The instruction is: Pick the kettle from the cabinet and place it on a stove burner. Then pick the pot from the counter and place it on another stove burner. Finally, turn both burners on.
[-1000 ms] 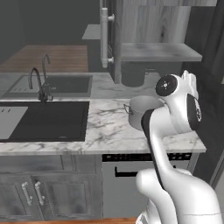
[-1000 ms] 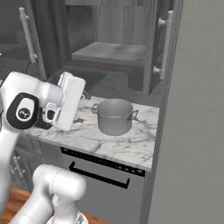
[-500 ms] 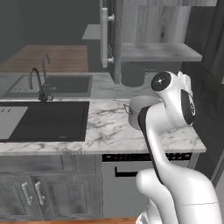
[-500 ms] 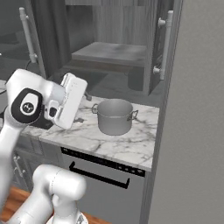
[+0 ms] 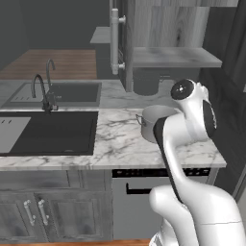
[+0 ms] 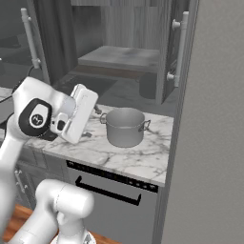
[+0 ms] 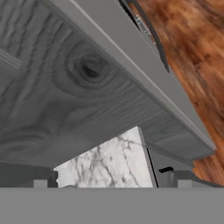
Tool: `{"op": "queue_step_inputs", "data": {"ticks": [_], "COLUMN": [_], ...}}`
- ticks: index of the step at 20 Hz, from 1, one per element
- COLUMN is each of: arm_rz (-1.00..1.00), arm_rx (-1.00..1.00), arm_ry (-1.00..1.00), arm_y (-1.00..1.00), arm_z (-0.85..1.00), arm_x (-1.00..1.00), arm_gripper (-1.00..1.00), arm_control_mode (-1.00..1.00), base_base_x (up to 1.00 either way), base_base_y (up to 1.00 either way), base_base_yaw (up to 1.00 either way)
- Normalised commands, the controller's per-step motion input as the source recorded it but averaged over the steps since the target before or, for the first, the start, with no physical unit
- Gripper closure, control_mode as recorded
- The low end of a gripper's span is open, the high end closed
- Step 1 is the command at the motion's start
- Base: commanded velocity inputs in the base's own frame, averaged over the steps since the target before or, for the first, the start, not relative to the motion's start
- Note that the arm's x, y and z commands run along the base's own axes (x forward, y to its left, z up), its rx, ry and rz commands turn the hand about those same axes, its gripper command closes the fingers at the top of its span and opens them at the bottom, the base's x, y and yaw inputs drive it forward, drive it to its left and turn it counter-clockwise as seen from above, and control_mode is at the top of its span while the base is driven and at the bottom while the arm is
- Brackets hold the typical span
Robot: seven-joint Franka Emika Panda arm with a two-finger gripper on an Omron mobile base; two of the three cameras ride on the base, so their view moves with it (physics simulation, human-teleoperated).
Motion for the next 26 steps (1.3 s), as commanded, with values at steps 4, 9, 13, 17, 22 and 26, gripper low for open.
{"op": "queue_step_inputs", "data": {"ticks": [4, 9, 13, 17, 22, 26], "arm_rz": [0.02, 0.01, 0.0, 0.0, 0.0, 0.0], "arm_rx": [0.1, 0.1, 0.09, 0.07, 0.05, 0.02], "arm_ry": [0.0, 0.0, 0.01, 0.04, 0.05, 0.03], "arm_y": [0.0, 0.0, 0.0, 0.0, 0.03, 0.04], "arm_z": [-0.06, -0.04, -0.03, -0.08, -0.12, -0.16], "arm_x": [0.07, 0.09, 0.18, 0.23, 0.22, 0.14], "arm_gripper": [-1.0, -1.0, -1.0, -1.0, -1.0, -1.0], "arm_control_mode": [-1.0, -1.0, -1.0, -1.0, -1.0, -1.0], "base_base_x": [0.0, 0.0, 0.0, 0.0, 0.0, 0.0], "base_base_y": [0.0, 0.0, 0.0, 0.0, 0.0, 0.0], "base_base_yaw": [0.0, 0.0, 0.0, 0.0, 0.0, 0.0]}}
